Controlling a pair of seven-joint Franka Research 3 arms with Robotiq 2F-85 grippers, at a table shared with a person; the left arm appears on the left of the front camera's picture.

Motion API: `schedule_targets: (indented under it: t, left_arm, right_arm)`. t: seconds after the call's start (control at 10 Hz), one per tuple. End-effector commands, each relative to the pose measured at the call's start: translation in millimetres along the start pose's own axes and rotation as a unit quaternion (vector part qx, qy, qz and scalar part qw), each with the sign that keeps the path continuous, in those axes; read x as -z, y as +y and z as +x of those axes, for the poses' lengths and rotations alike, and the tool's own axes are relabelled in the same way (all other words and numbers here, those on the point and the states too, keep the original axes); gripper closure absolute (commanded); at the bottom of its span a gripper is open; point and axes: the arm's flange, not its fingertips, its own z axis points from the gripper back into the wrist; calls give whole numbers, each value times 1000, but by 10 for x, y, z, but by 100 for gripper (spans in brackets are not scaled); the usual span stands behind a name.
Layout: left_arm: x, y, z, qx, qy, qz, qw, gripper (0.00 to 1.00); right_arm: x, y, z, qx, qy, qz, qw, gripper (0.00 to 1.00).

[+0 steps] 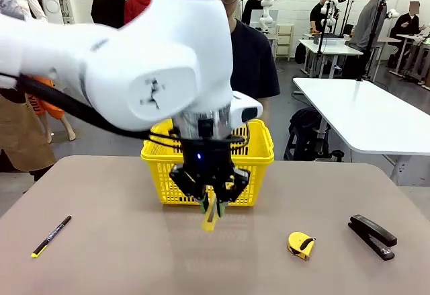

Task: Place the items the person wants into the basket.
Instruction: Pick up the item the person points to and place it in the Market Basket.

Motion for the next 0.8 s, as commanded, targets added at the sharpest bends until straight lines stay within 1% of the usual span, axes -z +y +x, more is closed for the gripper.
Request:
schedule_targets:
  t: [0.0,0.1,0.2,0.3,0.6,0.7]
  left_arm:
    - [-40,41,48,4,18,-1,1000,100]
    - [-87,39,29,0,20,-1,1000,100]
    - [-69,-9,-92,-51,3,23,998,100]
    - [-118,29,3,-3,7,6,1000,100]
    - [-118,29,3,-3,7,6,1000,100]
    - [-82,13,-9,-12,6,14,1000,74]
  right_arm:
    - [-1,0,13,-2,-7,1,1000,0]
    - [-1,0,13,-2,-7,1,1000,0]
    - [-1,0,13,-2,-7,1,1000,0]
    - [-1,0,13,-2,-7,1,1000,0]
    - [-1,0,13,-2,-7,1,1000,0]
    - [-1,0,13,-2,-7,1,1000,0]
